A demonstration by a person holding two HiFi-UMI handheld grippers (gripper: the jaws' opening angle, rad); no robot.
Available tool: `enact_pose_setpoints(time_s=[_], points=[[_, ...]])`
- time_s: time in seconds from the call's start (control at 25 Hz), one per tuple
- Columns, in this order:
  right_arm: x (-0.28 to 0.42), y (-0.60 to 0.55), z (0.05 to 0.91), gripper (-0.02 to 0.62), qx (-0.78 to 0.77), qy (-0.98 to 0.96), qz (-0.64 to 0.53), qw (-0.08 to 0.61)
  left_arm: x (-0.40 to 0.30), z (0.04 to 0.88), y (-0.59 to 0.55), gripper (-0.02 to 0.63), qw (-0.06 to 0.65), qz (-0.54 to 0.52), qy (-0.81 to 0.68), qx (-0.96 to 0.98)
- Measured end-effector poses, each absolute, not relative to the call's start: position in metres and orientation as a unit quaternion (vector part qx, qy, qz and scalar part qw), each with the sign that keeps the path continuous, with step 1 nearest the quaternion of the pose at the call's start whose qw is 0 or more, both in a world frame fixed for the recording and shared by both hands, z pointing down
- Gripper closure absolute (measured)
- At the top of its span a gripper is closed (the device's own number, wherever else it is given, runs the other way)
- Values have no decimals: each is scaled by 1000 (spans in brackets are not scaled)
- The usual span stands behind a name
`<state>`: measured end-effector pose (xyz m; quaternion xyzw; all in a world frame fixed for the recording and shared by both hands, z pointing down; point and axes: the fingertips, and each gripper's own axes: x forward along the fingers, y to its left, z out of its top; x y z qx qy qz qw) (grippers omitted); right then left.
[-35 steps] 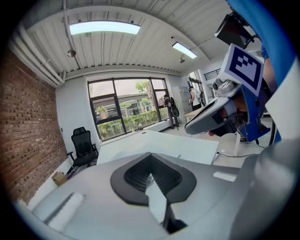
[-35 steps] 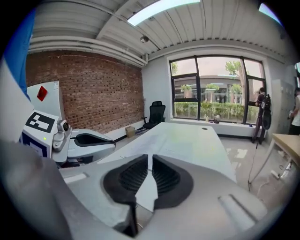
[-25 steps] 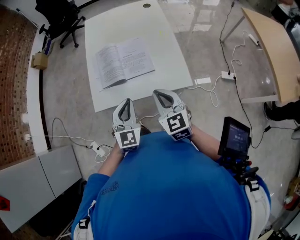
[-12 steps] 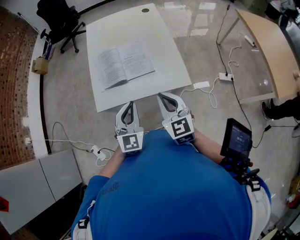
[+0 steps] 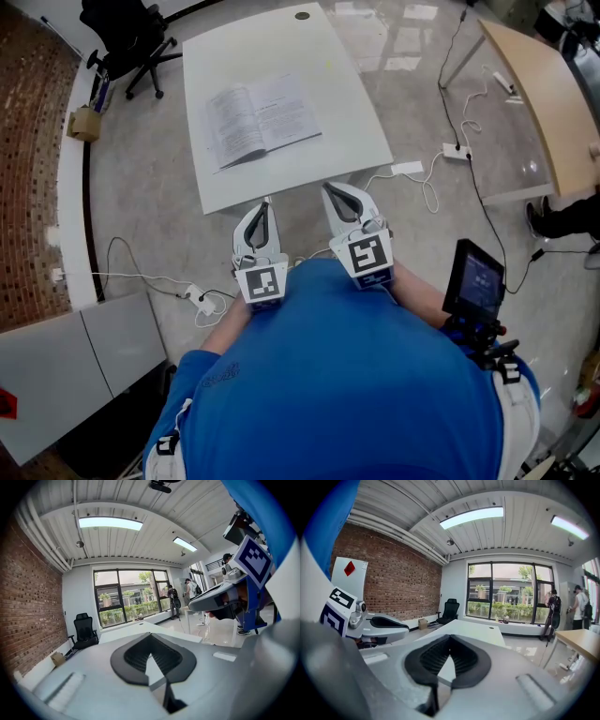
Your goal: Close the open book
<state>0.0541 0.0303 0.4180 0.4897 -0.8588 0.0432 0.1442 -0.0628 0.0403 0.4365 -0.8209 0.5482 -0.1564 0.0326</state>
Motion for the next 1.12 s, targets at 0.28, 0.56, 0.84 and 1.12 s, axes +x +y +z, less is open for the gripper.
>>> enact_pose_setpoints(time_s=[0.28, 0.56, 0.84, 1.12], points=[[48, 47, 422, 592, 505, -850, 42, 143, -76, 443, 58, 600, 30, -151, 546, -824], [54, 43, 422, 592, 513, -845, 43, 144, -72, 443, 53, 600, 30, -153, 540, -827], [55, 42, 421, 592, 518, -841, 45, 147, -72, 442, 51, 600, 27, -152, 537, -829], [52, 41, 420, 592, 514, -843, 40, 151, -76, 442, 50, 600, 25, -155, 538, -828]])
